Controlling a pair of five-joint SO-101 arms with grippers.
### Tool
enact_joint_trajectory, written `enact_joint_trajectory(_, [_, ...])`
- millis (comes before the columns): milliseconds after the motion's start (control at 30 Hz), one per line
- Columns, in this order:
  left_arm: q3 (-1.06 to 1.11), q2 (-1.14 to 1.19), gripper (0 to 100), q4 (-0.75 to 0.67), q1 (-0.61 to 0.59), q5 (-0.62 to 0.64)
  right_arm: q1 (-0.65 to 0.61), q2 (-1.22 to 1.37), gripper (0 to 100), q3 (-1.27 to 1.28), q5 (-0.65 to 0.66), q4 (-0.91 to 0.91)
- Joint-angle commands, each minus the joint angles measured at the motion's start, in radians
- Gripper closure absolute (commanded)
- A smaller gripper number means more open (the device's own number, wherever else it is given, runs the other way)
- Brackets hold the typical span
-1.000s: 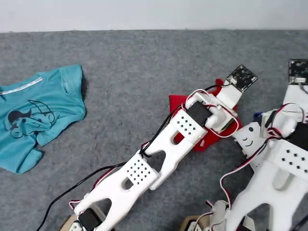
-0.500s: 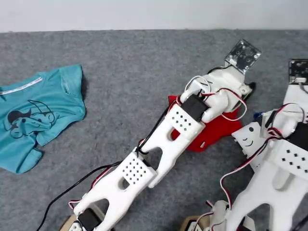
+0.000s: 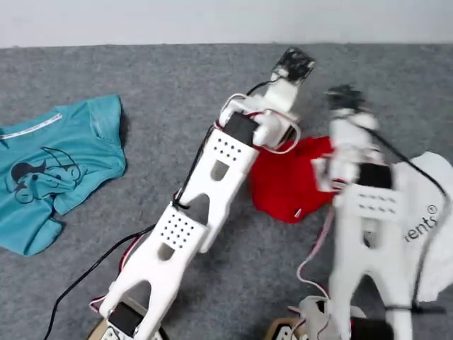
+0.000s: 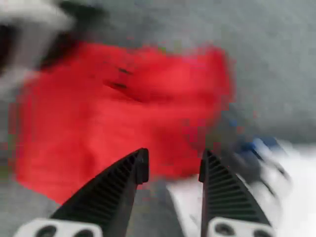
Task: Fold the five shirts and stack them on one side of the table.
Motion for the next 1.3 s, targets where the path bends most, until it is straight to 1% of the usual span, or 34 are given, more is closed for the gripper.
enact_joint_trajectory(0, [-0.045,0.029,89,0.011,-0.041,-0.020,-0.143,0.081,81.2,-0.005,0.008,-0.099])
enact_joint_trajectory(133, [-0.045,0.100,94,0.012,-0.055,-0.020,-0.237,0.171,81.2,-0.005,0.008,-0.125])
enact_joint_trajectory(233, [-0.045,0.144,95,0.006,-0.041,-0.020,-0.236,0.222,81.2,-0.005,0.009,-0.125])
enact_joint_trajectory(400, [-0.071,0.167,95,-0.009,-0.032,-0.021,-0.163,0.311,81.2,-0.002,0.014,-0.168])
enact_joint_trajectory(500, [-0.070,0.167,95,-0.009,-0.032,-0.021,-0.081,0.383,81.2,-0.002,0.015,-0.220])
enact_joint_trajectory(600, [-0.070,0.167,95,-0.009,-0.032,-0.021,0.002,0.412,81.2,-0.003,0.015,-0.219])
enact_joint_trajectory(733, [-0.068,0.167,95,-0.009,-0.031,-0.021,0.068,0.346,81.2,-0.003,0.015,-0.145])
enact_joint_trajectory(933, [-0.068,0.167,95,-0.009,-0.031,-0.021,0.107,0.131,81.2,-0.003,0.014,0.027])
enact_joint_trajectory(1033, [-0.068,0.167,95,-0.009,-0.031,-0.021,0.143,0.070,81.2,0.002,0.015,0.058])
enact_joint_trajectory(1133, [-0.068,0.167,95,-0.009,-0.031,-0.021,0.196,0.085,81.1,0.002,0.015,0.024])
enact_joint_trajectory(1267, [-0.068,0.167,95,-0.009,-0.031,-0.021,0.240,0.179,80.9,-0.006,0.006,-0.142])
